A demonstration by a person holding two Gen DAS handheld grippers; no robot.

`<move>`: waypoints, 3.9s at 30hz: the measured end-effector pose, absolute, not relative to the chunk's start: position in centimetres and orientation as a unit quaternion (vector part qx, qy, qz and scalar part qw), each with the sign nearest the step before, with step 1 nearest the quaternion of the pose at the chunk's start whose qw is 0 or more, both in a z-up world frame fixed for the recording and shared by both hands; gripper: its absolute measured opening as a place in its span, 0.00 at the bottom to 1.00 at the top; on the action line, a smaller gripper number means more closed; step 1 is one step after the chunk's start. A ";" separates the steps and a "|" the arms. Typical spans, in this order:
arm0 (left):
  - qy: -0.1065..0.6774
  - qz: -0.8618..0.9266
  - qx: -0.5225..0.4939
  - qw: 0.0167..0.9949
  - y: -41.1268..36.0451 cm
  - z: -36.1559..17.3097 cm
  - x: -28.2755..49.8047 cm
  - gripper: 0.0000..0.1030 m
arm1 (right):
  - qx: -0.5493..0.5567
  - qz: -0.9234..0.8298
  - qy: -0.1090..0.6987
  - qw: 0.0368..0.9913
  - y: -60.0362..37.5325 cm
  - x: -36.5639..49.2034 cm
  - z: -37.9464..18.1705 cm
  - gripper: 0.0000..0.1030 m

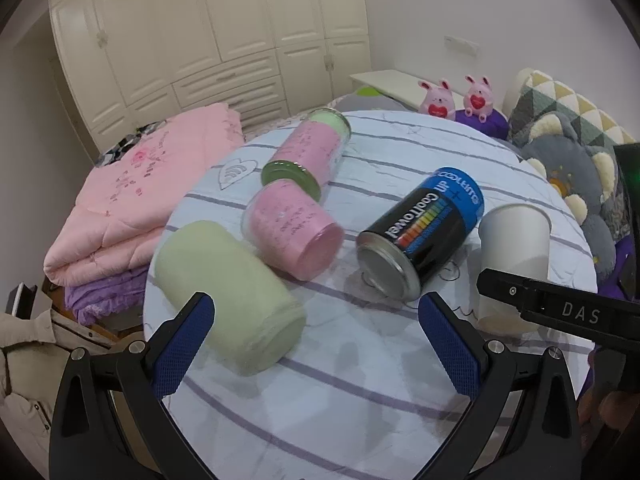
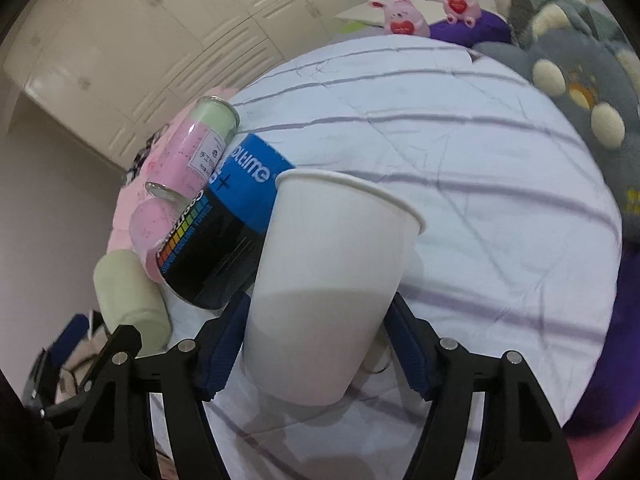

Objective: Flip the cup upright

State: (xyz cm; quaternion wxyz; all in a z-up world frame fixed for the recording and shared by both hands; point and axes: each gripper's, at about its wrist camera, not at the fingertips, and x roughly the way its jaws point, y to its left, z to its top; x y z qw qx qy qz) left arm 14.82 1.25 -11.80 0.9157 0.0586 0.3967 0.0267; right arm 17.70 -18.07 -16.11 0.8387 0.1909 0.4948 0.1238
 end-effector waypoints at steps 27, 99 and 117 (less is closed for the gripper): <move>0.389 -0.025 0.069 0.918 -7.8 -11.1 18.3 1.00 | 0.076 0.141 0.524 0.836 -24.4 25.0 -14.9 0.81; 0.497 -0.041 -0.024 0.866 -16.7 -14.1 28.3 0.65 | 0.085 0.046 0.411 0.906 -31.9 22.6 -8.7 0.81; 0.426 0.013 -0.041 0.904 -14.6 -13.2 25.4 0.65 | 0.028 0.091 0.416 0.904 -29.3 22.1 -8.2 0.81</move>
